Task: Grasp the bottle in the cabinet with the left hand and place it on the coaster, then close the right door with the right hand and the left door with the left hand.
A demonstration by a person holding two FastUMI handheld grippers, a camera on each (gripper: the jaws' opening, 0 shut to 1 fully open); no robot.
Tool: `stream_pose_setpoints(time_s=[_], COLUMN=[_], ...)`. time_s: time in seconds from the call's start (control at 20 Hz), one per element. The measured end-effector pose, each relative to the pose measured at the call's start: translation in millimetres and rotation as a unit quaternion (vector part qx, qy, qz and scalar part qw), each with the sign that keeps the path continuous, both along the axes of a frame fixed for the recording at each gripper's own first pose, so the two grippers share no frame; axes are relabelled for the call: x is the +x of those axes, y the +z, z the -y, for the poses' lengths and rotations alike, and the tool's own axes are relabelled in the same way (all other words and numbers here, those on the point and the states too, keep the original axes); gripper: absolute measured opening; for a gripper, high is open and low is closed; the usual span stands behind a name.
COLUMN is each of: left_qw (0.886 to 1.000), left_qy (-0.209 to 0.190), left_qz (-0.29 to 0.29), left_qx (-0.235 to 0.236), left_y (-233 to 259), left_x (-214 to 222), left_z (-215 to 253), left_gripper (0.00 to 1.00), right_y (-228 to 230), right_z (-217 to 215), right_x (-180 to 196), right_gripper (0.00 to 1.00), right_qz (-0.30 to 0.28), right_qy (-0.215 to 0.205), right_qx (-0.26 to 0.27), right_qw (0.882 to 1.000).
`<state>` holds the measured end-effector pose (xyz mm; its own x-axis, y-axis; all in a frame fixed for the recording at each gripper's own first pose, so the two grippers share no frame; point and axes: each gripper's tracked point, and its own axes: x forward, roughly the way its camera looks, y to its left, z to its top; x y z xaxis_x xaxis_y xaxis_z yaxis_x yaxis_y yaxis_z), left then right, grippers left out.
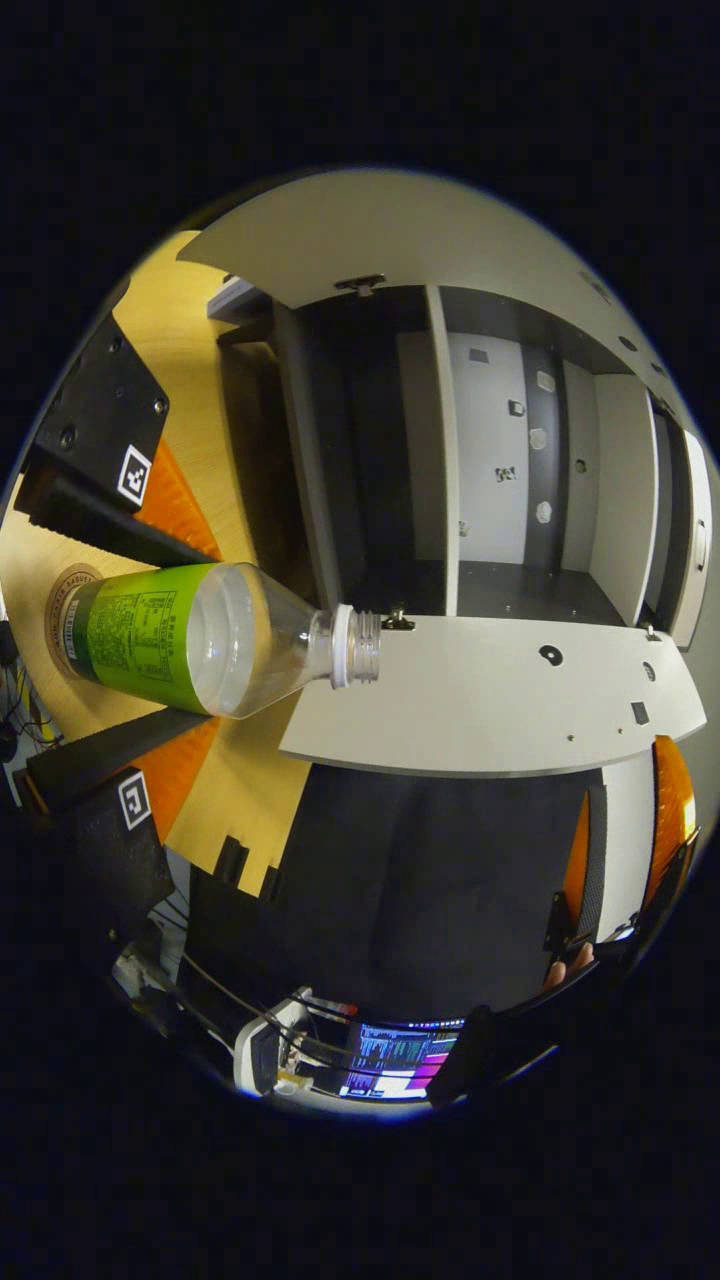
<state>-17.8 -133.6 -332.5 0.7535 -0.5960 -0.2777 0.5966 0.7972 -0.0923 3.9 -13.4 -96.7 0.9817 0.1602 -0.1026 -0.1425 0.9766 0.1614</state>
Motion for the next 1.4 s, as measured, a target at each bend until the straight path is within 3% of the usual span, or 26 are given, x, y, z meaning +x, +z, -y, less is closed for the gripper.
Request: stream_pose_setpoints(time_s=[0.35, 0.4, 0.5, 0.65, 0.8, 0.85, 0.9, 1.4], left_qw=[1.0, 1.0, 1.0, 1.0, 1.0, 1.0, 1.0, 0.997], left_qy=[-0.003, -0.005, -0.014, -0.018, -0.025, -0.027, -0.028, -0.032], left_qz=[-0.011, -0.006, -0.01, -0.015, -0.006, 0.0, 0.007, 0.062], left_qx=[-0.005, -0.002, 0.004, 0.011, 0.007, 0.007, 0.008, -0.016], left_y=[-17, -14, -14, -4, 24, 34, 45, 162], left_x=[10, 10, 9, 8, 12, 13, 15, 38], left_z=[-3, -4, -2, -5, -5, -5, -5, 14], left_gripper=[0.83, 0.87, 0.82, 0.82, 0.82, 0.82, 0.82, 0.81], right_y=[-42, -42, -38, -36, -24, -21, -18, -3], right_z=[-12, -12, -11, -2, 5, 7, 11, 57], right_x=[22, 24, 28, 29, 29, 29, 29, 11], right_gripper=[1.0, 0.99, 0.94, 0.99, 0.99, 0.94, 0.99, 0.98], right_qz=[-0.059, -0.059, -0.052, -0.048, -0.032, -0.029, -0.025, -0.008], right_qy=[0.002, 0.0, -0.003, -0.015, -0.021, -0.022, -0.025, -0.034], right_qx=[-0.018, -0.017, -0.012, -0.012, -0.011, -0.01, -0.011, -0.033], right_qw=[0.998, 0.998, 0.999, 0.999, 0.999, 0.999, 0.999, 0.999])
